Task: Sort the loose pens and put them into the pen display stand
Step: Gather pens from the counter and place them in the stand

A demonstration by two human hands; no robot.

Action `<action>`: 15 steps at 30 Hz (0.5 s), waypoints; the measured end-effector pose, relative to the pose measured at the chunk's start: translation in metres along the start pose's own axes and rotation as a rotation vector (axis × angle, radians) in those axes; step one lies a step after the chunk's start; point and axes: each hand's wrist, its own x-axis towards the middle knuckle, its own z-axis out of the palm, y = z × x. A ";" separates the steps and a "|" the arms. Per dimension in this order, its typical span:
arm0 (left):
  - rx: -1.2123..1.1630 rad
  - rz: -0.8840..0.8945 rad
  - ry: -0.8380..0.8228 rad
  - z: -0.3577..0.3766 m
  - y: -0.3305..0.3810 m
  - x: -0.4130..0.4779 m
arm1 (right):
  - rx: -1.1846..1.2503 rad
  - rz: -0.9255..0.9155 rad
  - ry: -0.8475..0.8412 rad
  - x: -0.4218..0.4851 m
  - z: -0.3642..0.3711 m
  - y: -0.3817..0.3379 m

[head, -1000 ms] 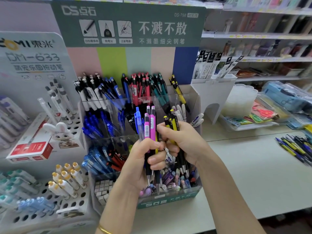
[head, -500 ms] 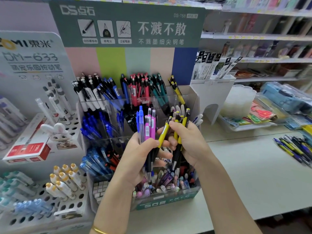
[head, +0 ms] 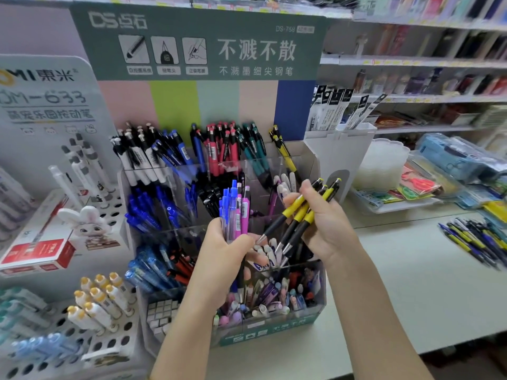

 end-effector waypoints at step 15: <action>-0.098 -0.037 -0.062 0.017 0.004 0.002 | 0.081 -0.251 0.012 -0.008 0.019 0.002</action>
